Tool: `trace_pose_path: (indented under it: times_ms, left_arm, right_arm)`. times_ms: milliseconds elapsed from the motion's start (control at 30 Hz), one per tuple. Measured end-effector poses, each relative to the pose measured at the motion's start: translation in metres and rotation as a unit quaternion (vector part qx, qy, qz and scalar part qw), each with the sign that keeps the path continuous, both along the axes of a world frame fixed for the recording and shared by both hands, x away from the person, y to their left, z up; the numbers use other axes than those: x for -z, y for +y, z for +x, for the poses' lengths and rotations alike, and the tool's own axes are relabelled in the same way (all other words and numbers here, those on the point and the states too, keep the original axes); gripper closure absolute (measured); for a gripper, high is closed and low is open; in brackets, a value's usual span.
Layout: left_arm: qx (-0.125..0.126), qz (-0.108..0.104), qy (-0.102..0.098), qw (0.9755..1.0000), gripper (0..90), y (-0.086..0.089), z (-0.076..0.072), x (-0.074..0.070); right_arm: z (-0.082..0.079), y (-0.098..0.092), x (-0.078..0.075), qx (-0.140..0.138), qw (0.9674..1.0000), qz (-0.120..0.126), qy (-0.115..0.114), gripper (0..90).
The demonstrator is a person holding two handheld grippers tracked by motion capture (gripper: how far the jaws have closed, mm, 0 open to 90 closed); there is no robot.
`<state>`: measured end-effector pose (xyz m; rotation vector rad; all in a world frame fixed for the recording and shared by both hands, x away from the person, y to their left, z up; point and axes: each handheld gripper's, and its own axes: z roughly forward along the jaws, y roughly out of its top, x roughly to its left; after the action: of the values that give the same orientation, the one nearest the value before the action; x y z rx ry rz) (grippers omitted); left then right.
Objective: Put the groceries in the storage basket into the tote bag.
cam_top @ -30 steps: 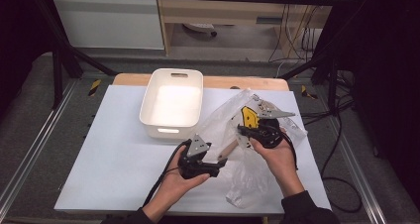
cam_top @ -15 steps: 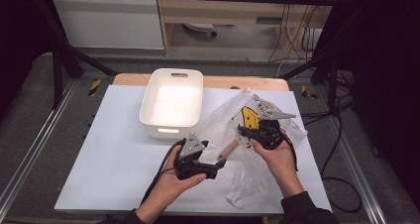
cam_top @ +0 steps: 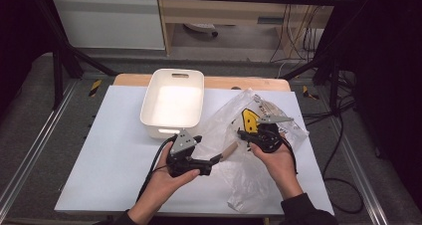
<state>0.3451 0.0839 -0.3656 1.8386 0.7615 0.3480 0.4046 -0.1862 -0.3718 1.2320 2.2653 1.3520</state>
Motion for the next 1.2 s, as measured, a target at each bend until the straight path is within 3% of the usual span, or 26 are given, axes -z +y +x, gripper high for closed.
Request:
trace_pose_path:
  times_ms: [267,567,1200]
  left_arm:
    - [-0.023,-0.004,-0.005,0.9997,13.2,0.009,0.003,-0.009]
    - [-0.065,0.015,-0.012,0.9977,14.2,0.030,0.011,-0.013]
    - [-0.080,0.042,0.010,0.9958,15.3,0.049,0.013,0.007]
  right_arm:
    - [-0.002,0.004,0.007,0.000,1.0000,-0.007,0.004,90.0]
    - [-0.009,0.009,0.018,-0.016,0.9994,-0.029,0.013,90.0]
    - [-0.019,0.027,0.040,-0.051,0.9957,-0.063,0.046,90.0]
